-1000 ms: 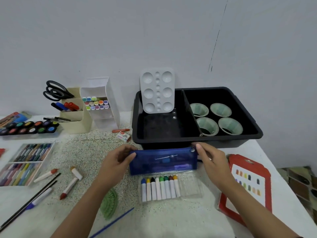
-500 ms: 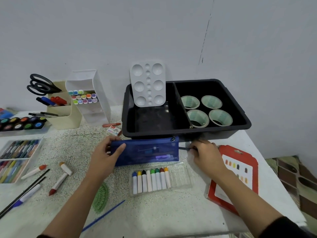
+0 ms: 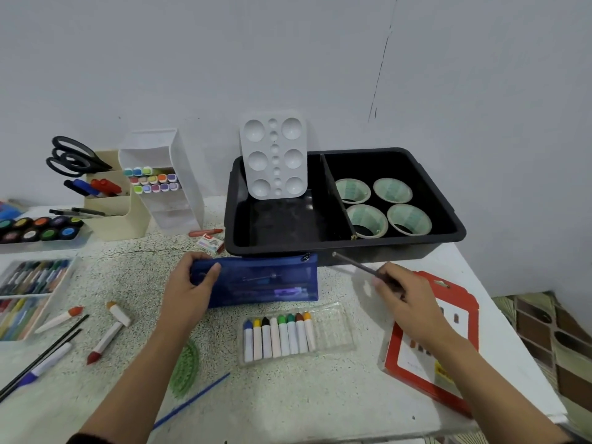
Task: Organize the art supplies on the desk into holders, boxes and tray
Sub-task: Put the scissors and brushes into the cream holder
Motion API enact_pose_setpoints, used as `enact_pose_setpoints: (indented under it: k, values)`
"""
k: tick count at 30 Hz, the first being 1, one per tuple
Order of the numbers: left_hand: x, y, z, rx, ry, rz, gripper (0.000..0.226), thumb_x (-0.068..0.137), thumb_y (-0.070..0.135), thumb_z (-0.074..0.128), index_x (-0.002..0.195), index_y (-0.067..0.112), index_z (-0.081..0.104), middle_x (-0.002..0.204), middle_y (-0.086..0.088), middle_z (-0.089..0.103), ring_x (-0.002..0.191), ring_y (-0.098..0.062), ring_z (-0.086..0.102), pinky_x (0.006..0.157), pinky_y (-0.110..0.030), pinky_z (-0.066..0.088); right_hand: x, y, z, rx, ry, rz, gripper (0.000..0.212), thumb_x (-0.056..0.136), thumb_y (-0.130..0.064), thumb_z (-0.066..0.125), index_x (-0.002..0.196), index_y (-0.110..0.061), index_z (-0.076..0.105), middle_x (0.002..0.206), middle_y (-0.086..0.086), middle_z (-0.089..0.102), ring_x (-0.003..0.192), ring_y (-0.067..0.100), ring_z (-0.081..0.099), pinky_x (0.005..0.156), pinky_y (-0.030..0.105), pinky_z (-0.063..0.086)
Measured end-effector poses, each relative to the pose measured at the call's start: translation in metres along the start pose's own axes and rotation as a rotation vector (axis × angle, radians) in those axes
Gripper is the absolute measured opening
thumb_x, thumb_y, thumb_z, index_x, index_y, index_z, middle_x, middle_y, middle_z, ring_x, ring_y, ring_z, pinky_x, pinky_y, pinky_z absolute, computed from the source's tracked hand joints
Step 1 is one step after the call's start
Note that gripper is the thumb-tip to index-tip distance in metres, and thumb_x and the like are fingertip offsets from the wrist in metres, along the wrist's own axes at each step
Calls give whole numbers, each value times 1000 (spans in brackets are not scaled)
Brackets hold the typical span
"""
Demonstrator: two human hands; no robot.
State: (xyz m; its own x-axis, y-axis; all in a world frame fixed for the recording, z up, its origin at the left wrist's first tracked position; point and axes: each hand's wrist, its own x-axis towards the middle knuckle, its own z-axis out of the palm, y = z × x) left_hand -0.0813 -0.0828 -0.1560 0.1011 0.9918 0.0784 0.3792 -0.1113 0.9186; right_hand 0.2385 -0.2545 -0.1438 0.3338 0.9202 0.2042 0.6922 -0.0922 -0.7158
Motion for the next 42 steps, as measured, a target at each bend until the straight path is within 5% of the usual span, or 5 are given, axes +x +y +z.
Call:
enact_pose_setpoints:
  k: [5, 13, 21, 30, 42]
  values:
    - [1, -4, -4, -27, -71, -15, 11, 96, 26, 66, 101, 33, 59, 104, 2, 67, 94, -17, 65, 78, -39, 55, 7, -28, 21, 29, -152, -123, 14, 100, -25, 59, 87, -26, 62, 73, -12, 55, 69, 12, 52, 59, 18, 37]
    - [-7, -5, -45, -58, -173, -2, 19, 98, 25, 62, 114, 34, 60, 111, 7, 67, 99, -8, 66, 82, -25, 54, 32, -93, 75, 63, -350, -298, 20, 104, -27, 52, 113, -22, 69, 95, -11, 68, 88, 7, 62, 76, 25, 49]
    - [-15, -28, -135, 93, -40, 48, 9, 98, 26, 62, 92, 25, 67, 74, 6, 67, 63, -7, 61, 55, -19, 49, 60, -165, 153, 74, -525, -404, 17, 102, -21, 56, 116, -21, 65, 85, -6, 66, 75, 13, 59, 65, 24, 44]
    - [-23, -54, -181, 322, -594, 223, 9, 97, 32, 66, 88, 31, 68, 77, 16, 62, 69, -6, 56, 63, -12, 39, 62, -207, 213, 103, -479, -278, 13, 97, -18, 64, 109, -19, 70, 87, -1, 70, 79, 15, 64, 72, 34, 51]
    - [17, -94, -283, 265, 118, 110, 4, 95, 26, 66, 93, 29, 68, 84, 12, 66, 78, -11, 60, 61, -16, 43, 74, -261, 282, 189, -526, -243, 22, 98, -15, 63, 114, -30, 68, 85, -8, 68, 68, 3, 57, 60, 14, 41]
